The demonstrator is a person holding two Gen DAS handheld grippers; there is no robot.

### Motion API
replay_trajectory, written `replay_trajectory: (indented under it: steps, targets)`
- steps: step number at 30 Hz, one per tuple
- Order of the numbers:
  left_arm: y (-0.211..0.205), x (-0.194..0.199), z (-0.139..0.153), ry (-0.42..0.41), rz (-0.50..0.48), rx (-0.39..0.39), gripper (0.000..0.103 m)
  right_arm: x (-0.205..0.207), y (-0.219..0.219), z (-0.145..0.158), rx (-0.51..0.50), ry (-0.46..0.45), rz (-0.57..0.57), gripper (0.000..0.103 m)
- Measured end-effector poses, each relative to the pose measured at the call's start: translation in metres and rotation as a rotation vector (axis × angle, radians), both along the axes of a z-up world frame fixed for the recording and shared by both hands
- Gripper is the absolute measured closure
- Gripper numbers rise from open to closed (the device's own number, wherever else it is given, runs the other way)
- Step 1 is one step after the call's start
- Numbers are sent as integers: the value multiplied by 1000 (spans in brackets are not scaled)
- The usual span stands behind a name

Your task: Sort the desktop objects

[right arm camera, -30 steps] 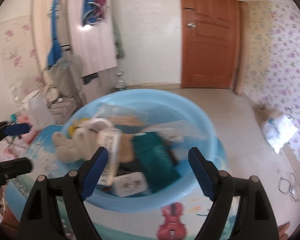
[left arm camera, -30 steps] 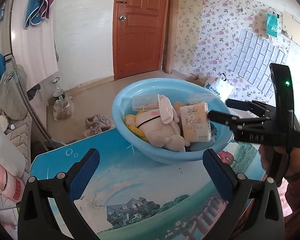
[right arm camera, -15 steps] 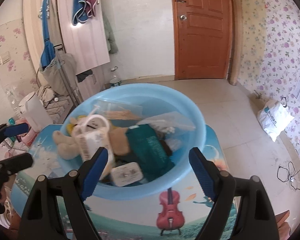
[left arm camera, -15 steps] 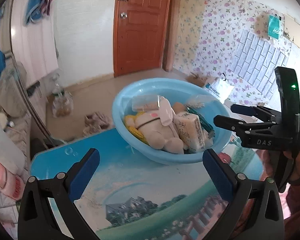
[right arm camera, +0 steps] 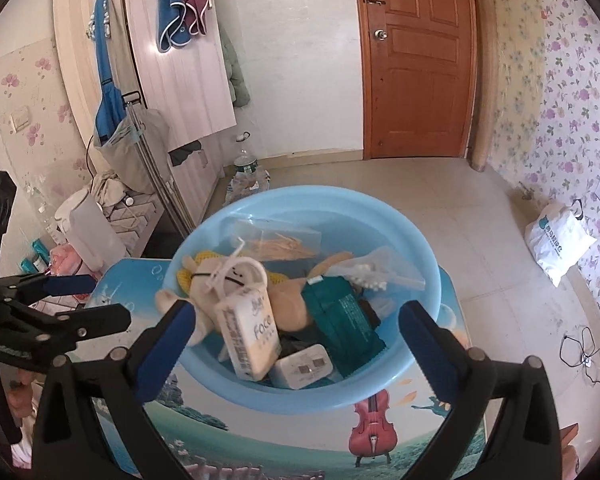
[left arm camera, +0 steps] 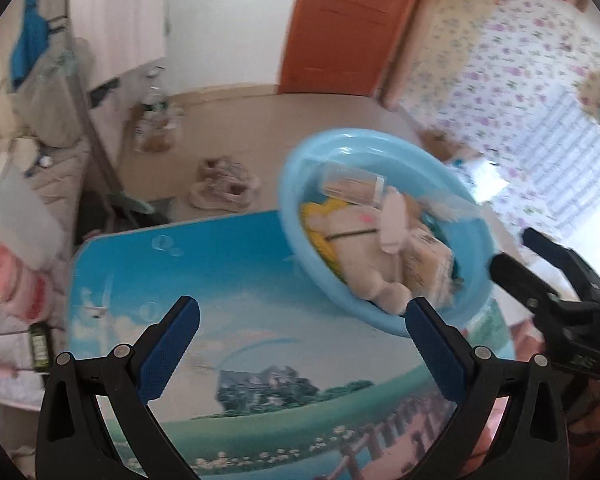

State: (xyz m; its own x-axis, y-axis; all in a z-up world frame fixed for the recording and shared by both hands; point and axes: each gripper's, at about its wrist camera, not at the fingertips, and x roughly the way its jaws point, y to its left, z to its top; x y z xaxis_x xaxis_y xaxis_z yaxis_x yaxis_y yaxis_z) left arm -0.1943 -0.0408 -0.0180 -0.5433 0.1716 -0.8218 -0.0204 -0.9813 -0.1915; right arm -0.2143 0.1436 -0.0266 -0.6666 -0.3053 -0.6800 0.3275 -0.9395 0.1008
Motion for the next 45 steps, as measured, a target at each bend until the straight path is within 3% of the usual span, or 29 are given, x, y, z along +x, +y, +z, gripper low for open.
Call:
replay_trajectory:
  steps: [3, 4, 6, 8, 11, 14, 17, 21, 24, 32, 36, 45]
  targets:
    - [0, 8, 13, 81, 31, -76, 0, -1, 1, 7, -17, -1, -14, 0]
    - [3, 15, 23, 152, 39, -127, 0, -1, 2, 11, -31, 5, -18, 0]
    - [9, 23, 33, 218, 66, -198, 0, 1, 3, 15, -39, 28, -23, 0]
    - [10, 27, 40, 251, 60, -184, 0, 4, 1, 18, -43, 48, -12, 0]
    - [6, 26, 40, 239, 77, -123, 0, 7, -2, 19, -46, 63, 2, 0]
    - [7, 22, 32, 226, 121, -195, 0, 3, -5, 14, -46, 41, 2, 0]
    - [4, 24, 26, 220, 104, -160, 0, 4, -6, 11, -51, 37, -1, 0]
    - [8, 29, 28, 237, 92, -186, 0, 4, -5, 10, -51, 38, -5, 0]
    - [7, 27, 28, 237, 87, -139, 0, 5, -5, 9, -50, 38, -6, 0]
    - [1, 29, 25, 227, 139, -165, 0, 6, -3, 9, -46, 30, -8, 0]
    - [10, 29, 21, 225, 117, -252, 0, 7, -4, 9, -45, 34, -4, 0]
    - [12, 38, 26, 253, 105, -221, 0, 8, -6, 9, -47, 33, -3, 0]
